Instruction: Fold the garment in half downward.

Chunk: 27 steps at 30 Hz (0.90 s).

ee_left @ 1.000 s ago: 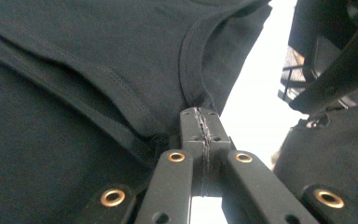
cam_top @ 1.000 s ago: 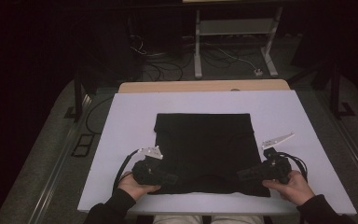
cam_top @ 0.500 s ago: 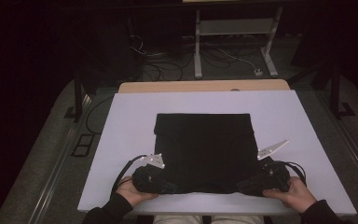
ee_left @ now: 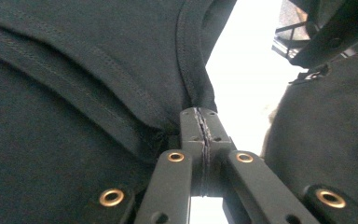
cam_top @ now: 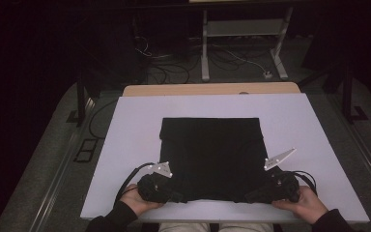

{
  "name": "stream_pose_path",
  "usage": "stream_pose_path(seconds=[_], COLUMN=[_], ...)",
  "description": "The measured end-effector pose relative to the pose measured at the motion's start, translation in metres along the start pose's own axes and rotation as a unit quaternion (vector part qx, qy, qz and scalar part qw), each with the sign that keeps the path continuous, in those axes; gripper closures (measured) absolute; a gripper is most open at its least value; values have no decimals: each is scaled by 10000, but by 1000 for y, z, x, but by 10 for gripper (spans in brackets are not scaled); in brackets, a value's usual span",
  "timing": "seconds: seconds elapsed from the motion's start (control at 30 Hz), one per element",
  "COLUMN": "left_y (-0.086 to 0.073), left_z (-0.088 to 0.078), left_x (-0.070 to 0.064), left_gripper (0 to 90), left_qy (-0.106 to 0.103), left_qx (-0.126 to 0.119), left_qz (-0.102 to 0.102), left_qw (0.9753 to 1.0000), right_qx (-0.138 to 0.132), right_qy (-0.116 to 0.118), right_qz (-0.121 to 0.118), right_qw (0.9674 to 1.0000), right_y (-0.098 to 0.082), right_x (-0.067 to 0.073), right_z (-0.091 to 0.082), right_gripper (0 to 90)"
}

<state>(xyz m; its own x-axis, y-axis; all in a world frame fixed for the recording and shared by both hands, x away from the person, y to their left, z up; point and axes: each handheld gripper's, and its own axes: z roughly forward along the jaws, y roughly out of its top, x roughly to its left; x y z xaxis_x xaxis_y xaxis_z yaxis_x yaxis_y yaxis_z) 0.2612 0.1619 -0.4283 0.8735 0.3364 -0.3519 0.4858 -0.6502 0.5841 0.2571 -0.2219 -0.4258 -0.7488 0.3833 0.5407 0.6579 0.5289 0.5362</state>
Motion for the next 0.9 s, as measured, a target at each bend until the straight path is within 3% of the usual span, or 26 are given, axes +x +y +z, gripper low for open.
stream_pose_path(seconds=[0.2,0.23,0.37,0.53,0.63,0.77,0.9], left_y=[1,1,3,5,6,6,6], left_z=[-2,-2,-3,-7,-10,-15,-22], left_x=[-1,-2,-4,-6,-6,-4,-5], left_gripper=[841,801,721,546,475,421,277], left_qy=[150,128,223,351,450,565,717], left_qx=[-118,-152,-254,-439,-544,-756,-974], left_qz=[207,137,198,223,115,-35,-79], left_qw=[9996,9997,9992,9982,9974,9955,9926], right_qx=[53,41,-96,-290,-324,-440,-542], right_qy=[-23,-22,-349,-564,-643,-761,-990], right_qz=[85,94,-39,-133,-155,-151,-107], right_qw=[9999,9999,9993,9979,9973,9960,9936], right_y=[0,0,1,2,4,8,13], right_x=[0,0,6,12,16,18,19], right_z=[2,1,-2,-7,-8,-9,-12], right_gripper=[841,785,643,483,392,278,147])
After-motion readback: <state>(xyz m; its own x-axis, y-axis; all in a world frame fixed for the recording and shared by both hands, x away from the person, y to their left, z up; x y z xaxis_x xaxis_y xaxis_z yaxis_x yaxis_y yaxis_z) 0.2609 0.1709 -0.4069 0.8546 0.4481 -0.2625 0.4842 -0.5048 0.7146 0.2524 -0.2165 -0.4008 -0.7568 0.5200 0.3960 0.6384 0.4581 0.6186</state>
